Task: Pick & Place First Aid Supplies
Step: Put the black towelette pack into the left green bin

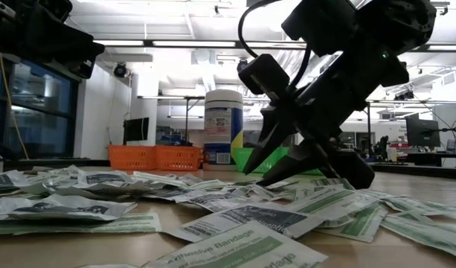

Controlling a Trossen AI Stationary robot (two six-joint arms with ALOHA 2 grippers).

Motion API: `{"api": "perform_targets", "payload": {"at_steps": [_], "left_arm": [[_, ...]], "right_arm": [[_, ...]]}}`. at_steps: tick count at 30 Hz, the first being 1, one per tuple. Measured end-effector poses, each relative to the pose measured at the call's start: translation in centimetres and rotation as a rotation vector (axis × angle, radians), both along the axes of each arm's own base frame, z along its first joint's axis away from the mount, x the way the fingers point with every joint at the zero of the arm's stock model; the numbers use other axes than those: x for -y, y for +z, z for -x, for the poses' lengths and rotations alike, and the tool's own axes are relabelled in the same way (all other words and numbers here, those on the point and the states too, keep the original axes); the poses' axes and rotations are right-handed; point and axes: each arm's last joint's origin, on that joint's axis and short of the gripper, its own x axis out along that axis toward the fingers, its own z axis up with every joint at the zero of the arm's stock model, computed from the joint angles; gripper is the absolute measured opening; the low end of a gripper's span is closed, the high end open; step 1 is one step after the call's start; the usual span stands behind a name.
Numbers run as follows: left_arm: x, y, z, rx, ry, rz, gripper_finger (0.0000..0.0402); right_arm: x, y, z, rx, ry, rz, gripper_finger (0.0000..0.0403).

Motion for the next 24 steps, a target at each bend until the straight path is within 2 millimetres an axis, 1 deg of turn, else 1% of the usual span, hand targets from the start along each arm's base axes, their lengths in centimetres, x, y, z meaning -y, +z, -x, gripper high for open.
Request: {"api": "perform_targets", "payload": {"at_steps": [2, 4, 6, 10, 16, 24], "left_arm": [[0.0, 0.0, 0.0, 0.0, 0.0, 0.0, 0.011], [0.0, 0.0, 0.0, 0.0, 0.0, 0.0, 0.011], [0.0, 0.0, 0.0, 0.0, 0.0, 0.0, 0.011], [0.0, 0.0, 0.0, 0.0, -0.001, 0.0, 0.011], [0.0, 0.0, 0.0, 0.0, -0.001, 0.0, 0.011], [0.0, 0.0, 0.0, 0.0, -0.003, 0.001, 0.011]], "right_arm": [[0.0, 0.0, 0.0, -0.004, -0.005, -0.005, 0.0063], [0.0, 0.0, 0.0, -0.005, -0.006, -0.006, 0.0028], [0.0, -0.1, 0.0, -0.006, -0.008, -0.005, 0.0008], [0.0, 0.0, 0.1, -0.005, -0.019, -0.003, 0.0005], [0.2, 0.7, 0.3, 0.007, -0.017, 0.03, 0.0001], [0.4, 3.9, 0.7, 0.082, -0.017, 0.076, 0.0001]]}}
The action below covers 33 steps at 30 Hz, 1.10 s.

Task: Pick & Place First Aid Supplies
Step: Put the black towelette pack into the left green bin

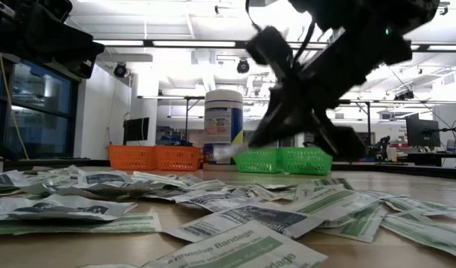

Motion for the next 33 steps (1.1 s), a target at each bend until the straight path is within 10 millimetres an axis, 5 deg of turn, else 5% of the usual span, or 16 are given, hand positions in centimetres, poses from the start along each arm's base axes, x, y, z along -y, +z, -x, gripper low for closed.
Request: {"api": "perform_targets", "payload": {"at_steps": [9, 16, 33], "left_arm": [[0.0, 0.0, 0.0, -0.001, 0.003, 0.007, 0.011], [0.0, 0.0, 0.0, 0.0, 0.004, 0.008, 0.011], [0.0, 0.0, 0.0, -0.001, 0.018, 0.024, 0.011]], "right_arm": [[1.6, 3.6, 1.3, 0.01, -0.018, 0.086, 0.0], [5.1, 6.0, 2.6, -0.029, -0.004, 0.188, 0.0], [20.5, 7.8, 7.3, -0.104, 0.14, 0.342, 0.0]]}}
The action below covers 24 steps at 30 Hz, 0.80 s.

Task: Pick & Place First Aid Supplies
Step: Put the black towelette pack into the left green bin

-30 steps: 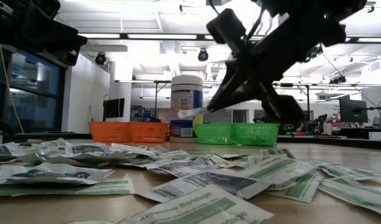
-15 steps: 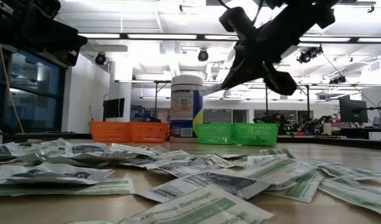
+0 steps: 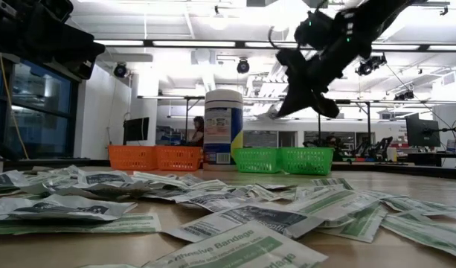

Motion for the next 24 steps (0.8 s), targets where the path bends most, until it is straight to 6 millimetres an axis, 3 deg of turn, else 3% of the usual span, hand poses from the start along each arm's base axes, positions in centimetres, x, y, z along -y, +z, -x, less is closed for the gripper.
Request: {"api": "perform_targets", "payload": {"at_steps": [7, 11, 24], "left_arm": [[-0.1, 0.0, 0.0, 0.003, 0.043, -0.004, 0.011], [-0.2, 0.0, 0.0, 0.003, 0.079, -0.009, 0.011], [-0.6, 0.1, 0.0, 0.006, 0.204, -0.015, 0.011]], "right_arm": [[4.5, 0.0, 2.7, 0.009, -0.128, -0.001, 0.0], [5.6, -0.1, 3.0, 0.042, -0.115, 0.015, 0.0], [8.2, -2.9, 2.7, 0.063, -0.016, 0.018, 0.0]]}}
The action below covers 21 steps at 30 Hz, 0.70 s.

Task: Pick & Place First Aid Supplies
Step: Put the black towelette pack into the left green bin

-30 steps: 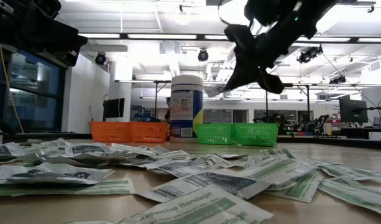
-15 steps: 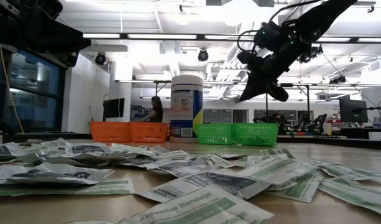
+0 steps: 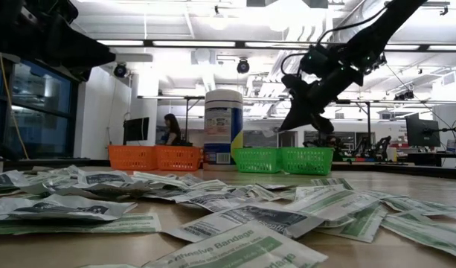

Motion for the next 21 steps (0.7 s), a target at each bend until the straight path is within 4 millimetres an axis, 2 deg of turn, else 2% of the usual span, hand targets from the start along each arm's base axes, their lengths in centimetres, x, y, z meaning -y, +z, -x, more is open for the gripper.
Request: {"api": "perform_targets", "payload": {"at_steps": [15, 21], "left_arm": [[-0.4, 0.0, 0.1, 0.003, 0.152, -0.01, 0.011], [-0.4, 0.1, 0.1, 0.01, 0.152, -0.009, 0.011]], "right_arm": [[1.0, -1.5, -0.8, -0.007, 0.107, 0.147, 0.0001], [1.0, -1.6, -0.9, -0.014, 0.125, 0.174, 0.0031]]}}
